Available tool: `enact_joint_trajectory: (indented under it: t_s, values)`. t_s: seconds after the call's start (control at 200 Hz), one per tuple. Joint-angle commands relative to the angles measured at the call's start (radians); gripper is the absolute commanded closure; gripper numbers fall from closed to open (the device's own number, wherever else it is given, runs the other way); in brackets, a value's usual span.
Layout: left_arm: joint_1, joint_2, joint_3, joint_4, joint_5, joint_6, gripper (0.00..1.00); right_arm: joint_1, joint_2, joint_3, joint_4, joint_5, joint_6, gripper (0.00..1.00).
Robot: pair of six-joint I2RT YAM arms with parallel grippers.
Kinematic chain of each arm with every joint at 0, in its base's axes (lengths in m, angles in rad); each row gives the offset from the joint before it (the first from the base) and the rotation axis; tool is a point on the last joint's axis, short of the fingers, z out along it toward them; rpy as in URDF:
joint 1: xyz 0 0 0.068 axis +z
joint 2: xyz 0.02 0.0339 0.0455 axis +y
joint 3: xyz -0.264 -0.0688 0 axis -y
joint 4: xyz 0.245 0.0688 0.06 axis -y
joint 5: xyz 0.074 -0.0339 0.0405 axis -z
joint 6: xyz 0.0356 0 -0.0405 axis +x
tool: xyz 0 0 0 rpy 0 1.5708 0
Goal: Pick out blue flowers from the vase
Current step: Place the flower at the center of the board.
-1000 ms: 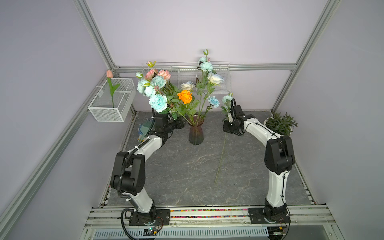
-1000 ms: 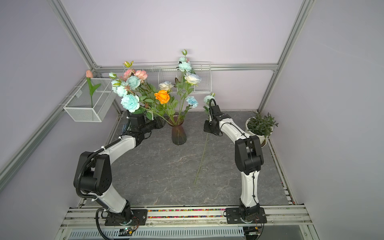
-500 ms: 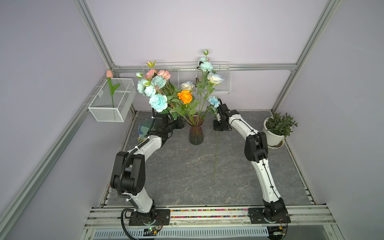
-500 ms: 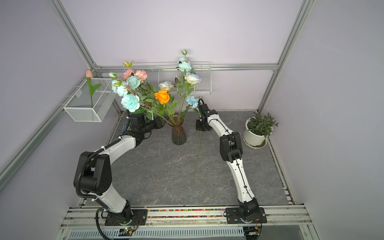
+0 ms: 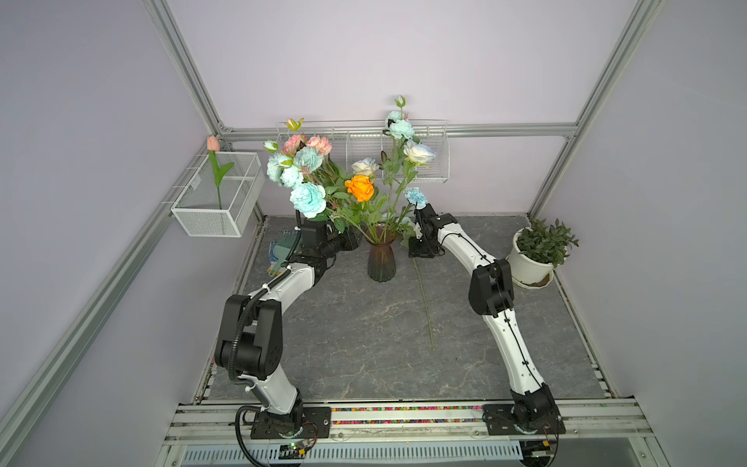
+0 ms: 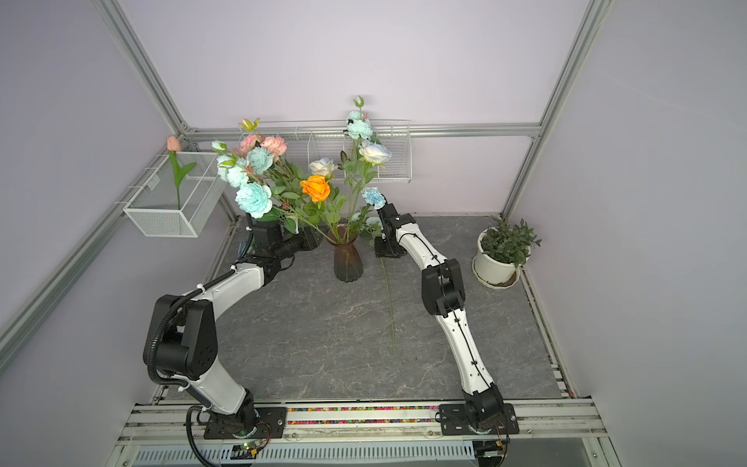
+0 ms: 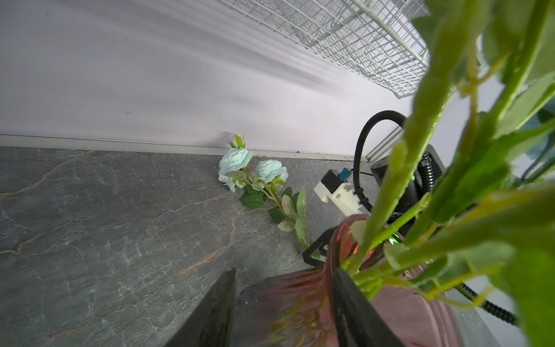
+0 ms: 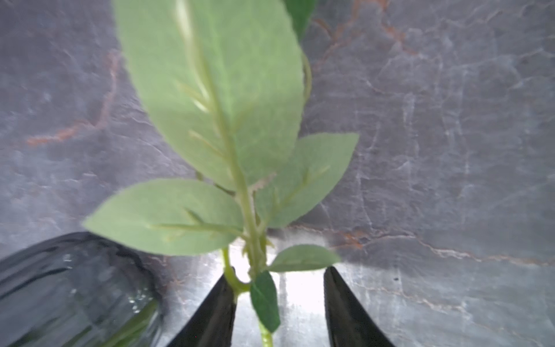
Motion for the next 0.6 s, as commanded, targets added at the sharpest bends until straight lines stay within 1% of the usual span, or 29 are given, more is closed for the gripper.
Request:
enact_joint_trajectory:
  t_s: [0.0, 0.255, 0.42, 0.51, 0.595]
  values:
    - [-0.005, -0.021, -0.013, -0.024, 0.0, 0.003, 0.46, -0.003, -0.137, -0.11, 0.056, 0.052, -0.011, 0.49]
    - [-0.006, -0.02, -0.011, -0.017, 0.005, -0.002, 0.46, -0.004, -0.507, -0.506, 0.303, 0.095, -0.004, 0.49]
    - [-0.006, -0.021, -0.011, -0.013, 0.006, -0.005, 0.46, 0.017, -0.73, -0.733, 0.368, 0.119, -0.031, 0.5]
    - [-0.005, -0.018, -0.01, -0.008, 0.006, -0.008, 0.46, 0.048, -0.85, -0.866, 0.395, 0.136, -0.058, 0.51]
    - [-0.005, -0.013, -0.01, -0.002, 0.01, -0.013, 0.46, 0.088, -0.947, -0.976, 0.381, 0.155, -0.079, 0.52]
